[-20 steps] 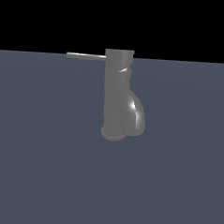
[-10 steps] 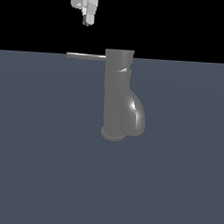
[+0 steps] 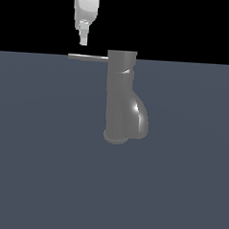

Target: Turn on the faucet by rotating a designated handle.

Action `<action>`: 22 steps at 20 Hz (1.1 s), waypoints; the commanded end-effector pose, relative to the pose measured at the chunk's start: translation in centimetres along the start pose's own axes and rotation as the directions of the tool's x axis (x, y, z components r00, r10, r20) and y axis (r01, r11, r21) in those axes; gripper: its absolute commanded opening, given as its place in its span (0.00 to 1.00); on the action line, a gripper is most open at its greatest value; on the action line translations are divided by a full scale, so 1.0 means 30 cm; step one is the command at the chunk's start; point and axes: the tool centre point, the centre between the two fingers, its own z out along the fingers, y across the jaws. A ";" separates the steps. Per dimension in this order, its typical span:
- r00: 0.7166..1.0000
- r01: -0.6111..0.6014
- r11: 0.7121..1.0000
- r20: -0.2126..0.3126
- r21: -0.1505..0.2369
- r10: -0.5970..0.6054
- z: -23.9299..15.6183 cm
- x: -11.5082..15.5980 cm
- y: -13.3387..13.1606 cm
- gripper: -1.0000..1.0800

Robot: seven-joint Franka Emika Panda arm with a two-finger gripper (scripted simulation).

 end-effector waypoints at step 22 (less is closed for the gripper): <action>0.980 -0.192 0.981 -0.052 0.010 0.192 0.130 -0.043 -0.100 0.00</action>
